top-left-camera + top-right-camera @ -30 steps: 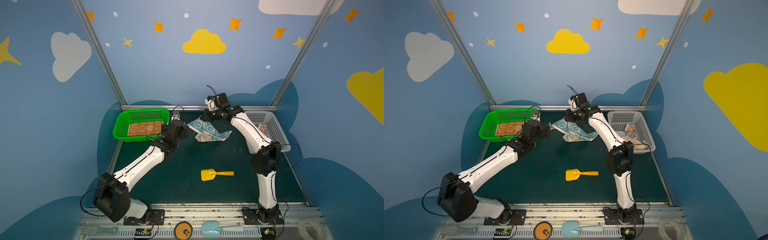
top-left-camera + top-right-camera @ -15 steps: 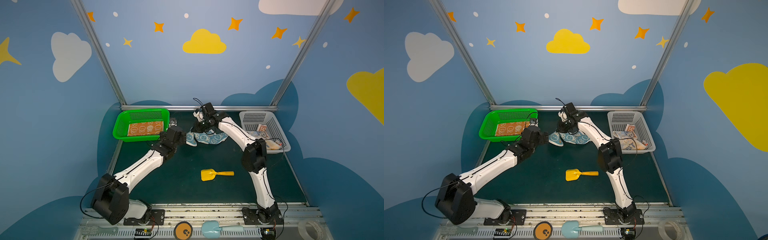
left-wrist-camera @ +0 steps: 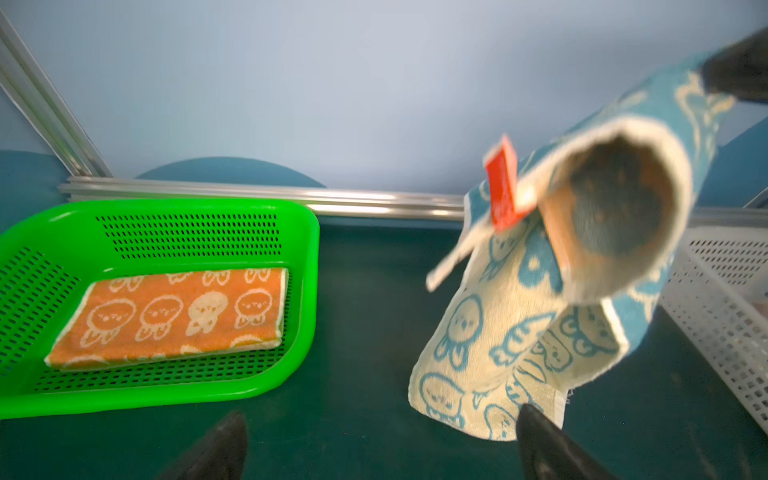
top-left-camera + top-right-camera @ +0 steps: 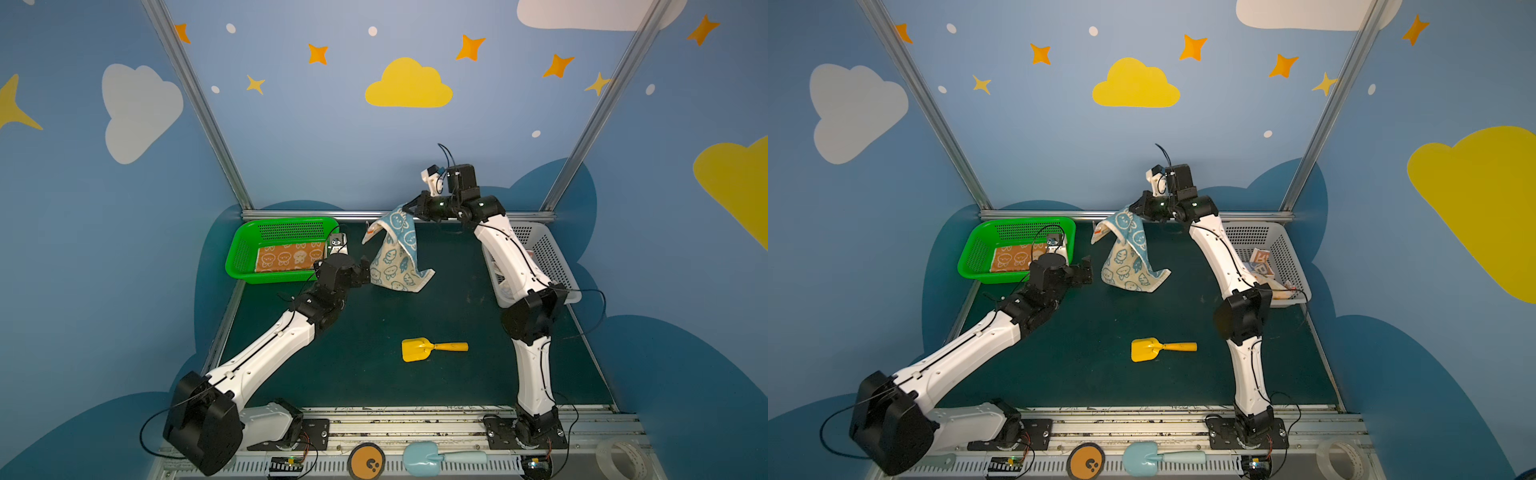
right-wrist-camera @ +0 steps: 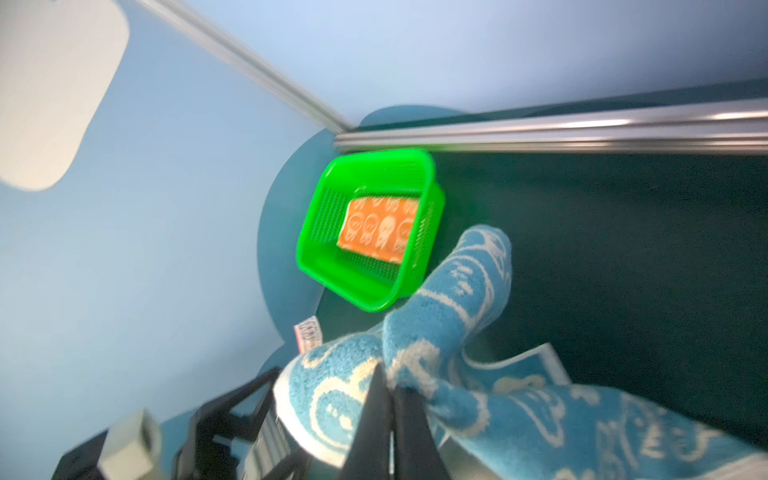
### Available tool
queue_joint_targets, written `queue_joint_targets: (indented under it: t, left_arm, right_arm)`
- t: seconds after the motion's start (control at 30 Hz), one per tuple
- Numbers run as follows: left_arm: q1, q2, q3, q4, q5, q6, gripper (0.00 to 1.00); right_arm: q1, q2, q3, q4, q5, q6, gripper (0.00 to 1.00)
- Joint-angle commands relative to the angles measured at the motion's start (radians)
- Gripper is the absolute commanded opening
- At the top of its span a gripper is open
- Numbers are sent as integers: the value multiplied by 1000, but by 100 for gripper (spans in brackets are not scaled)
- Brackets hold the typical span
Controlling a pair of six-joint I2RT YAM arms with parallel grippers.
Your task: Fold and stack the towels
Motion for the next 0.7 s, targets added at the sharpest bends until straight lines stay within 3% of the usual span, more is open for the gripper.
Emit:
queue_joint_targets:
  t: [0.0, 0.27, 0.3, 0.43, 0.57, 0.67]
  left_arm:
    - [-1, 50, 27, -3, 34, -9, 100]
    - [-3, 143, 68, -12, 51, 10, 100]
    - [-3, 160, 78, -13, 60, 9, 100]
    - [-7, 213, 112, -32, 90, -13, 100]
    - [-21, 230, 118, -45, 105, -26, 100]
    - [-29, 215, 109, -47, 102, -39, 100]
  right_arm:
    - [-43, 176, 92, -16, 19, 58, 0]
    - [-125, 332, 144, 51, 48, 107, 0]
    - [-127, 334, 144, 47, 57, 95, 6]
    - [-126, 282, 132, -3, 77, 21, 50]
    - [-117, 115, -35, -2, 111, -70, 73]
    - [-102, -39, -242, 25, 137, -133, 82]
